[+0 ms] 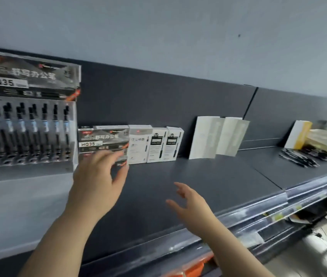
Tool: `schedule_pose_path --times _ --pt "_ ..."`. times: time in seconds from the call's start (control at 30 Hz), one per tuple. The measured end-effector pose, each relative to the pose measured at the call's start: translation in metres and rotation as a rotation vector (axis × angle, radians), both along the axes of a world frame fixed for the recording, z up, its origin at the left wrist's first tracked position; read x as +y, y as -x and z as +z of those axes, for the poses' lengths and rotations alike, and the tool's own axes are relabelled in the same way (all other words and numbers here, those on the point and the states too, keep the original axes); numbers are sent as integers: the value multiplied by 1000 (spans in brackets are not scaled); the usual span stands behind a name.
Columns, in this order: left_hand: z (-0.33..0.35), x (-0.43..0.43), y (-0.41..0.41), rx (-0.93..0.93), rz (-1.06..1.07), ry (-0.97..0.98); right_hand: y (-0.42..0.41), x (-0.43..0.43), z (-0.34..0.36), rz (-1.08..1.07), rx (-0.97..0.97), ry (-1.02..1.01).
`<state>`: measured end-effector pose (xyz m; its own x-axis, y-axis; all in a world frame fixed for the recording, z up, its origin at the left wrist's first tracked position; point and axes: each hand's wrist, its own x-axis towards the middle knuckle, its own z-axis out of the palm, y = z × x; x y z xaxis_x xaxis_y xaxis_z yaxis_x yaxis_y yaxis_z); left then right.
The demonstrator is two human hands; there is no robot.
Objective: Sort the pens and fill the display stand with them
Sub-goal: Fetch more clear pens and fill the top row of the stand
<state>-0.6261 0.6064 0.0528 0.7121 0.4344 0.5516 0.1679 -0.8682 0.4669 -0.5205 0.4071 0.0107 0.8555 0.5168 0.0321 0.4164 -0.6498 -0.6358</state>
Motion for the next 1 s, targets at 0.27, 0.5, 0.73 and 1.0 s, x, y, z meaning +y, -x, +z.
schedule_pose_path --times 0.27,0.5,0.73,1.0 --pt "-12 -190 -116 241 -233 -33 -78 -194 -2 -160 -91 -6" --pt "-28 -360 -207 445 -308 -186 -146 -353 -1 -191 -203 98" --pt "-40 -445 -284 578 -321 -222 -216 -450 -9 -292 -243 222" --pt "-71 -513 -413 614 -385 -135 -331 -509 -27 -290 -196 291"
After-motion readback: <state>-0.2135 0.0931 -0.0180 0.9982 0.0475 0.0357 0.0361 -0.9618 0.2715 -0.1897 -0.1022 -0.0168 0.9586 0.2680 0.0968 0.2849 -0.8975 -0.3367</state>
